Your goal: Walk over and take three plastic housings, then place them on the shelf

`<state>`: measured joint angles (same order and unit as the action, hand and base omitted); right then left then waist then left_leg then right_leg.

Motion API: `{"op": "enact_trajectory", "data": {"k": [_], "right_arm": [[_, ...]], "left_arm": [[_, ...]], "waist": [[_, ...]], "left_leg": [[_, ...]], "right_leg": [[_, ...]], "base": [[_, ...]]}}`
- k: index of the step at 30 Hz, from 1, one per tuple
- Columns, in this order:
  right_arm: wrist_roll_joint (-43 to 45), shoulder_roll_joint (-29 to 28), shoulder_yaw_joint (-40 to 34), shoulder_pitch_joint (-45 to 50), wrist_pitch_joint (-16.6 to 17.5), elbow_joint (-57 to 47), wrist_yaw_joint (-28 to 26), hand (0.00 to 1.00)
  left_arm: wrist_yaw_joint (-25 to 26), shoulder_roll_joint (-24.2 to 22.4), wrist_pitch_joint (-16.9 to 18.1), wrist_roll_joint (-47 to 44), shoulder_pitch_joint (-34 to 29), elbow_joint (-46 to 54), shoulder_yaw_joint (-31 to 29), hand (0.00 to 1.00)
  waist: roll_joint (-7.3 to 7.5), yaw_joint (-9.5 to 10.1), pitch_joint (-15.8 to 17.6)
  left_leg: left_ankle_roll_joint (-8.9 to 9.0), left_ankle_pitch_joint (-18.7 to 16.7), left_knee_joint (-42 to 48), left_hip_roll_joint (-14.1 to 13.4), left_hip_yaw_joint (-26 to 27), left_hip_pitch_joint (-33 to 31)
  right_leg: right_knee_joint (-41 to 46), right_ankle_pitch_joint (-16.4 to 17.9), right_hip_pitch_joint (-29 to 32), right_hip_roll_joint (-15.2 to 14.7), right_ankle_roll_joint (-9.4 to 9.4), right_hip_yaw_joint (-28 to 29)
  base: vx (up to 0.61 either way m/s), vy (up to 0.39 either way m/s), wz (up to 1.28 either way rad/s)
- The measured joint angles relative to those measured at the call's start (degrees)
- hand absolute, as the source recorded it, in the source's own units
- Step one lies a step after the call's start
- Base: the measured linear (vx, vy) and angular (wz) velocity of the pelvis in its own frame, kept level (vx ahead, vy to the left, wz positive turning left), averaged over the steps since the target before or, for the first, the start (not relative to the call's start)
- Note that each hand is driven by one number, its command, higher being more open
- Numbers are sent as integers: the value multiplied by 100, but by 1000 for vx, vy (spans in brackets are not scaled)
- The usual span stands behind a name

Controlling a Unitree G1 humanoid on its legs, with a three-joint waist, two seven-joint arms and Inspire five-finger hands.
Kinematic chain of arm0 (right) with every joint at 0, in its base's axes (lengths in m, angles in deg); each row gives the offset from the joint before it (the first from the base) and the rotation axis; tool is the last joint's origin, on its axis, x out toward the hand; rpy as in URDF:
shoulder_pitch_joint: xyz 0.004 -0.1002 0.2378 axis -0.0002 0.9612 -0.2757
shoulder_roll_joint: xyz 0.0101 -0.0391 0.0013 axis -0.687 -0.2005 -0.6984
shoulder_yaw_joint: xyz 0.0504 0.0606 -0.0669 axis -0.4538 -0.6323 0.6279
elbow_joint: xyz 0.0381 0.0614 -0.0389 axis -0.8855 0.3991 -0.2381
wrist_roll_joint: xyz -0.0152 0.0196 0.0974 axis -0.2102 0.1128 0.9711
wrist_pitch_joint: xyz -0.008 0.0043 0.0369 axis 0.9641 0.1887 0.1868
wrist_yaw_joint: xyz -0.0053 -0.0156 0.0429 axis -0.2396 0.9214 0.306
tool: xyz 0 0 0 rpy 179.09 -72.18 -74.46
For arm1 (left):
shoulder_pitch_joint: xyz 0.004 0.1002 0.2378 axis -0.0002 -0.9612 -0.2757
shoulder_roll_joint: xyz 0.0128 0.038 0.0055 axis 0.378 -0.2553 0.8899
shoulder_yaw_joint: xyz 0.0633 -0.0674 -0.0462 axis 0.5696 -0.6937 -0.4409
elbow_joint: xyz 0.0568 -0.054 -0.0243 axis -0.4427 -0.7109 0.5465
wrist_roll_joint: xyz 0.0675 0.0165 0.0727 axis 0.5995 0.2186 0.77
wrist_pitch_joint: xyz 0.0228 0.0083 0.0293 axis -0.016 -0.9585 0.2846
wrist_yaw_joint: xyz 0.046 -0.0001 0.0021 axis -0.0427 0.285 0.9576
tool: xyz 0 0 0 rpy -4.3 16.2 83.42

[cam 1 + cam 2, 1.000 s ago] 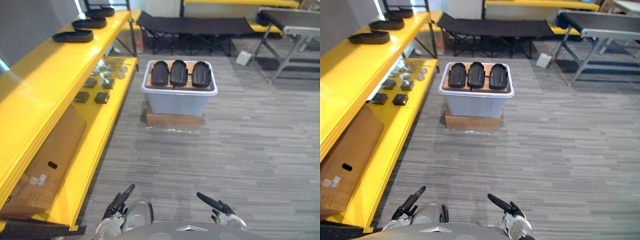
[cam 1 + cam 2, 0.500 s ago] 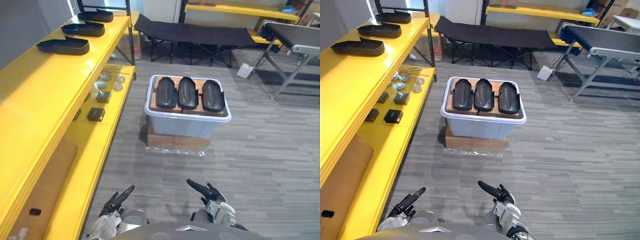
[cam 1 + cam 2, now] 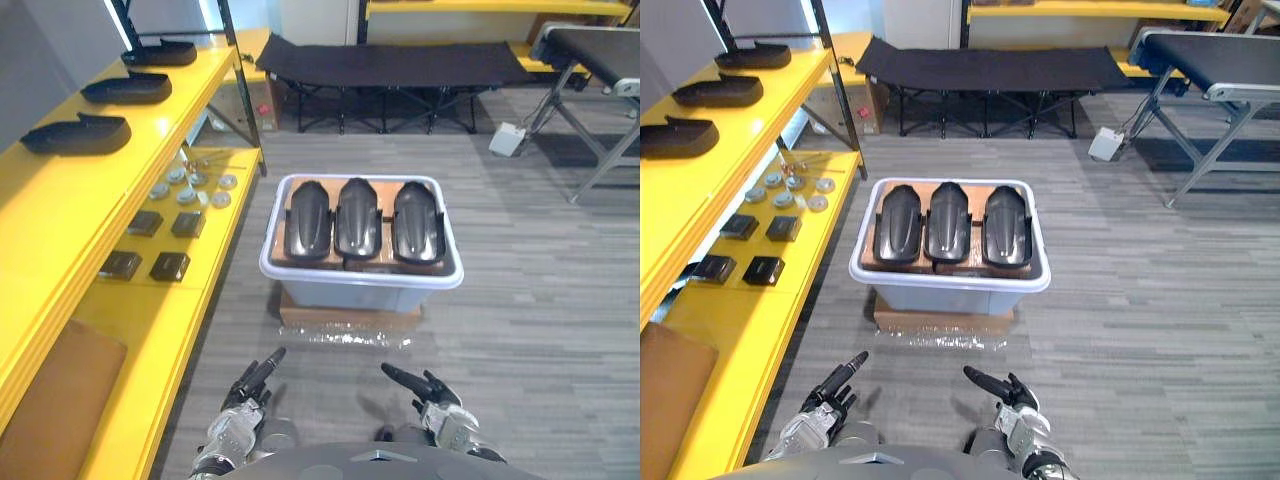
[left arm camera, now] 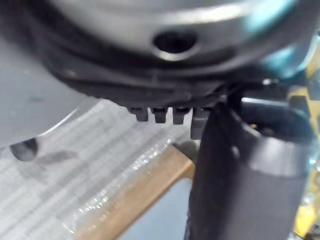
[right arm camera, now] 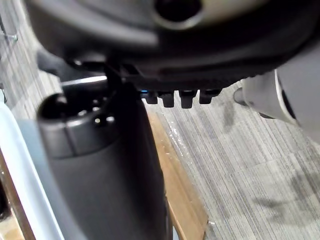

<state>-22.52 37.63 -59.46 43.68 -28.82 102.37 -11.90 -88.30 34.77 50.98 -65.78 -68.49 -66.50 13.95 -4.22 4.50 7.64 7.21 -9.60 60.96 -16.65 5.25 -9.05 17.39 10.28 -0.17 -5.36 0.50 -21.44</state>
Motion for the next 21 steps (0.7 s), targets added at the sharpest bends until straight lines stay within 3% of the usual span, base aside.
{"op": "enact_trajectory", "data": {"k": [2,3,5,6,7,8,10,13,17,21], "right_arm": [[17,-4,-140,-7,16,129,41,100],[71,15,-209,-11,27,155,113,100],[66,51,-211,-19,55,145,135,100],[64,29,-228,-34,86,157,176,100],[62,-77,-231,-12,95,154,187,100],[58,-149,-254,26,94,160,194,100],[50,-241,-339,81,92,221,234,100],[-5,-235,-432,188,145,242,198,100],[-480,-180,-451,202,325,257,192,100],[-498,35,-429,220,407,341,240,100]], "left_arm": [[-95,29,74,7,12,12,15,100],[-163,100,170,24,9,19,123,100],[-153,93,211,25,20,-8,224,100],[-151,121,223,30,80,-37,276,100],[-160,225,223,31,89,-36,340,100],[-167,300,211,47,96,-33,406,100],[-145,413,201,131,105,-128,561,100],[-112,476,200,208,-29,-143,729,100],[-39,586,165,264,-66,-222,871,100],[67,687,39,665,-218,-352,950,100]], "waist": [[67,2,4],[158,9,-8],[149,4,-23],[259,22,-15],[440,-26,-19],[559,-9,-8],[683,-1,23],[646,7,19],[626,-11,-13],[515,-37,36]], "left_leg": [[-105,-197,-438,0,321,-253],[-236,-225,-2179,97,945,-284],[-347,183,-3488,230,1135,-221],[-410,592,-3988,441,1311,-67],[-489,650,-4339,649,1390,23],[-506,660,-4475,775,1402,76],[-529,650,-4670,980,1385,271],[-542,660,-5112,1122,1319,788],[-521,702,-5330,1222,1067,856],[-541,778,-5556,1122,859,1071]], "right_leg": [[-411,-94,-378,-6,-148,-3],[-765,-179,-603,-124,-296,84],[-863,-212,-613,-169,-444,154],[-925,-245,-628,-299,-619,270],[-1127,-449,-656,-413,-737,103],[-1296,-556,-730,-485,-742,-26],[-1397,-641,-931,-621,-770,-161],[-1111,-644,-1141,-715,-769,-273],[-1027,-645,-1250,-705,-768,-385],[287,-657,-839,-896,-775,-330]], "base": [[310,47,-14],[325,112,-30],[297,148,-35],[365,154,-20],[424,160,-9],[402,121,16],[282,94,23],[195,48,22],[100,-38,31],[61,-16,25]]}}
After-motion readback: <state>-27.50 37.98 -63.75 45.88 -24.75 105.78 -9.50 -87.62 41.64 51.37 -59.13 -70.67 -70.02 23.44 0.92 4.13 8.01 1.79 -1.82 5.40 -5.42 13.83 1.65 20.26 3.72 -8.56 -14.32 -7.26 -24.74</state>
